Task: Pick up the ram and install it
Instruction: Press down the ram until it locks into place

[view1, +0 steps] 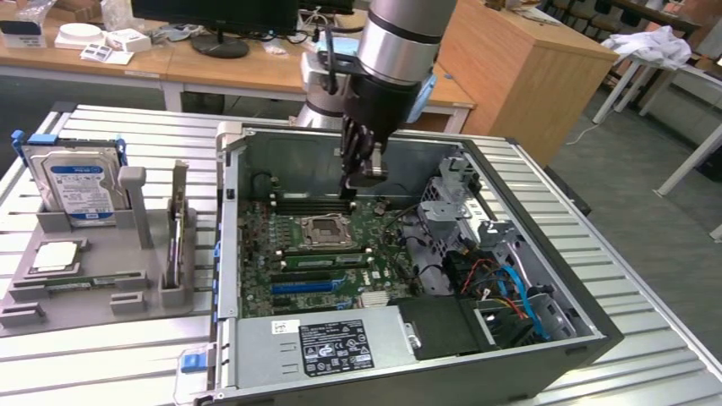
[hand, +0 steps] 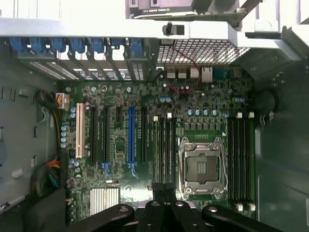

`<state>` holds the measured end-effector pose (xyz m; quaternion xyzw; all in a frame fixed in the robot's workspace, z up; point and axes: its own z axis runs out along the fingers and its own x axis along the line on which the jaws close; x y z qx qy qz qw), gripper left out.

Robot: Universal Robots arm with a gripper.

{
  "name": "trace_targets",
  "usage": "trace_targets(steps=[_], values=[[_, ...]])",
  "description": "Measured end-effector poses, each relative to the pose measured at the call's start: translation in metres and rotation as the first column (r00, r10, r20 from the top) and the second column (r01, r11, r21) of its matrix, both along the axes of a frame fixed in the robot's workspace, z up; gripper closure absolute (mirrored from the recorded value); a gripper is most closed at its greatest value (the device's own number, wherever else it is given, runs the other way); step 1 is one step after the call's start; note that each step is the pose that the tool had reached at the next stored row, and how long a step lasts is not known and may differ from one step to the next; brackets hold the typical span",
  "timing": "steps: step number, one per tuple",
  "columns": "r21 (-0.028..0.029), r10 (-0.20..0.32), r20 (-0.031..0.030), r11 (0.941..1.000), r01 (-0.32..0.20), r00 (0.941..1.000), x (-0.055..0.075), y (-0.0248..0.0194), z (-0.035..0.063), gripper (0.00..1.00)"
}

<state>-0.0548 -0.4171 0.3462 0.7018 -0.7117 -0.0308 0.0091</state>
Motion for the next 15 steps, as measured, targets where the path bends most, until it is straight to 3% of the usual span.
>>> trace_targets(steps=[5,15], values=[[0.0001,0.0,0.0001,1.0,0.0,1.0,0.0067,0.0,-0.0001,0.89],[0.0001,0.0,0.0001,1.0,0.0,1.0,0.0068,0.0,0.0,0.89]])
